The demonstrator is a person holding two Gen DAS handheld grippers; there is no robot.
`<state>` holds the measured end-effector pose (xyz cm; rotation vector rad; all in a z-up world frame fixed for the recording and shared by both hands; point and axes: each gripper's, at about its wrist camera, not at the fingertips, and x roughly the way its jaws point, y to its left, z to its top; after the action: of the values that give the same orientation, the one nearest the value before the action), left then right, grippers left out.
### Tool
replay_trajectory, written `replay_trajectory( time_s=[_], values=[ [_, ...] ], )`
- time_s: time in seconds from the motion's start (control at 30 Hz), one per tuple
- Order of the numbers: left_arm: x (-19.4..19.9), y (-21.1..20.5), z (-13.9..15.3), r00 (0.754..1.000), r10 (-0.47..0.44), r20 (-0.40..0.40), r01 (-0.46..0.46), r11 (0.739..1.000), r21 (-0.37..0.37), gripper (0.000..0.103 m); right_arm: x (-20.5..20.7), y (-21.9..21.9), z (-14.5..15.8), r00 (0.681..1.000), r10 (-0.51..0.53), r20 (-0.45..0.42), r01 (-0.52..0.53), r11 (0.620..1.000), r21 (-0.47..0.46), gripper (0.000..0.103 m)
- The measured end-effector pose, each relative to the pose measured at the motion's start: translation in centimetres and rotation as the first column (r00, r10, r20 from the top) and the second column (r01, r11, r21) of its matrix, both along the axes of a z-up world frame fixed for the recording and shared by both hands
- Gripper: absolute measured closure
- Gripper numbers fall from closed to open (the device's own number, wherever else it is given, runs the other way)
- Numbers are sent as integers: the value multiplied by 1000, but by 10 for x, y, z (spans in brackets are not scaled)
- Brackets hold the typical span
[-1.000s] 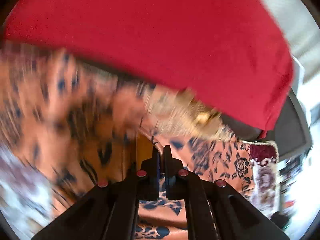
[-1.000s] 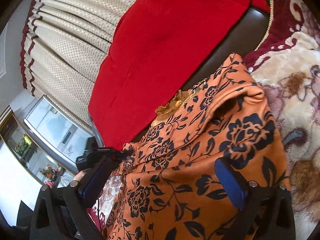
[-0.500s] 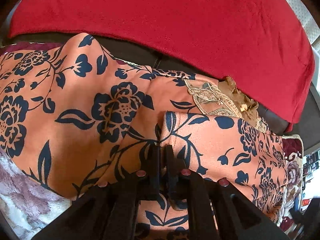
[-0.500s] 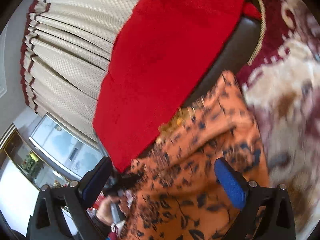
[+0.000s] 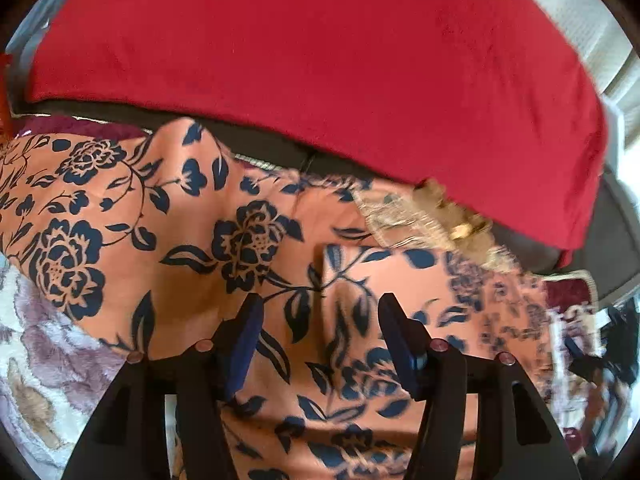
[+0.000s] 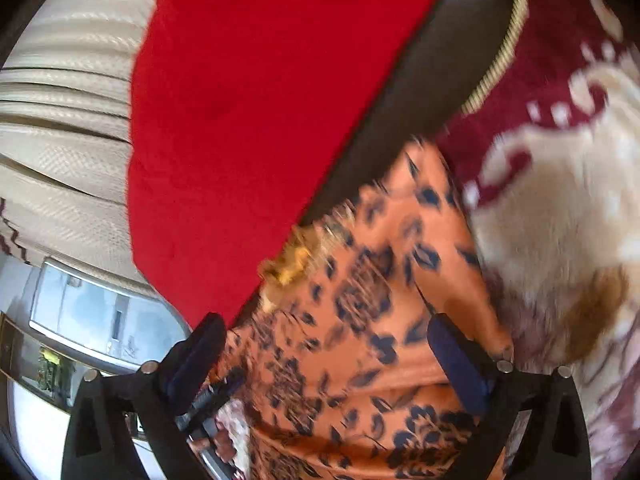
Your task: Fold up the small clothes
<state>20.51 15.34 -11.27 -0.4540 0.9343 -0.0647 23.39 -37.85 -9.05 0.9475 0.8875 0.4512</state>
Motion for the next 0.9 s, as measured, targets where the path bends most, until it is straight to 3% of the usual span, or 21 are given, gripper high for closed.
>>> replay_trajectory(
  time_s=[0.13,0.27,0.37,0.43,0.47,0.53,0.57,0.6,0.67,0.77,0.83,0.87,0.9],
  values=[
    [-24,19,14,999,13,48,-9,997,-73,38,38,-9,-2,999,-3,33,2,999,41,1],
    [-49,60,21,994,78,75,-66,987,-144,33,65,-12,-46,995,-37,-91,34,999,-36,1],
    [-62,103,19,986,146,78,-130,976,-176,31,51,-2,-23,999,-34,15,35,994,-101,0],
    [-71,136,15,973,217,76,-194,953,-232,31,39,7,-5,996,9,85,1,994,-109,0],
    [-76,152,10,963,261,68,-233,932,-277,31,34,10,-4,994,23,103,-10,993,-120,0],
    [-86,189,-5,927,375,32,-333,856,-396,31,30,21,-11,997,61,48,-49,972,-232,0],
    [-91,205,-13,906,423,10,-373,810,-452,31,26,28,-15,999,32,-8,-33,921,-389,0],
    [-99,224,-24,877,480,-18,-420,748,-514,31,16,34,-13,1000,12,9,-6,859,-512,0],
    [-108,249,-34,836,546,-53,-474,673,-568,31,-8,43,-1,995,30,94,28,825,-564,0],
    [-118,267,-41,808,583,-80,-509,623,-594,31,-58,57,15,977,60,204,64,833,-550,0],
    [-123,267,-39,814,577,-69,-497,630,-597,30,-77,64,18,970,97,225,37,851,-525,0],
    [-125,266,-37,822,567,-60,-489,647,-585,30,-77,70,17,973,102,209,21,858,-514,0],
    [-126,257,-31,836,546,-50,-481,687,-544,30,-78,67,15,979,99,180,-2,880,-476,0]
  ],
)
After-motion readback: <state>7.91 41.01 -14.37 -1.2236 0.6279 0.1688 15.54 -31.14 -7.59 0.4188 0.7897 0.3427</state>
